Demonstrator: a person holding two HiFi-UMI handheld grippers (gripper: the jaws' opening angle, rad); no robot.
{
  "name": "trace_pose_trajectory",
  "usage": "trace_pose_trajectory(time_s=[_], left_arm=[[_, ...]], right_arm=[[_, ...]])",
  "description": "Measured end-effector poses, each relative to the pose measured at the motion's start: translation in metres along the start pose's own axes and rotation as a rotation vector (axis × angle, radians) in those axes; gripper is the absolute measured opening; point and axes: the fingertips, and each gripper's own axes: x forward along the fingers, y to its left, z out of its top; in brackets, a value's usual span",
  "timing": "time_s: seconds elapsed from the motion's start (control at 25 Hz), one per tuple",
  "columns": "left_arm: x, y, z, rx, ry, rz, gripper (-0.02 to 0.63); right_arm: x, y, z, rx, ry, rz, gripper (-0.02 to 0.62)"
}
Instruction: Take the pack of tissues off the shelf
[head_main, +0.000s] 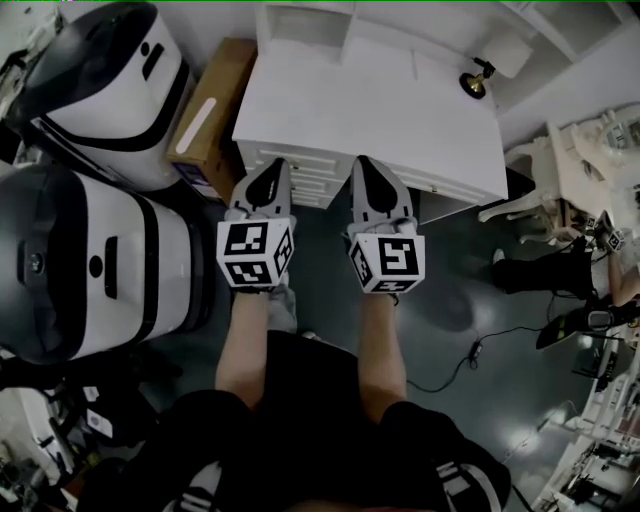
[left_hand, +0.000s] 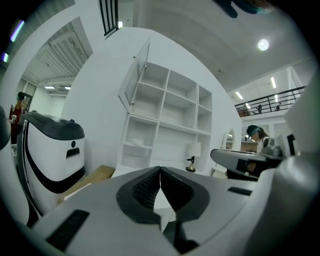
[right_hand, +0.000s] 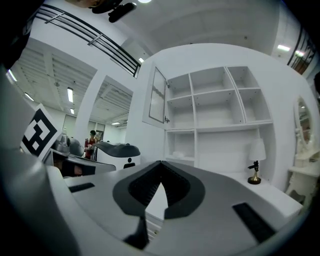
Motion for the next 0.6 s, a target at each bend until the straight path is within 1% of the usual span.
trace_pose_trajectory(time_s=[0.12, 0.2, 0.32, 0.6], left_arm=[[0.020, 0.018, 0.012, -0.006, -0.007, -0.009, 0.011], [0.031, 0.031, 0.018, -0.010, -0.009, -0.013, 0.011], [0.045, 0.048, 0.028, -0.010, -0.011, -0.017, 0.011], [0.068, 0.094, 0.049, -0.015, -0.028, -0.029, 0.011]], right_arm=[[0.029, -0.001, 0.000, -0.033, 0.021, -0.020, 0.018], [0.048, 0.004, 0.004, -0.057, 0.022, -0.018, 0.018], [0.076, 0.014, 0.012, -0.032, -0.001, 0.012, 0.018], [0.130, 0.030, 0.014, 0.016, -0.011, 0.035, 0.018]])
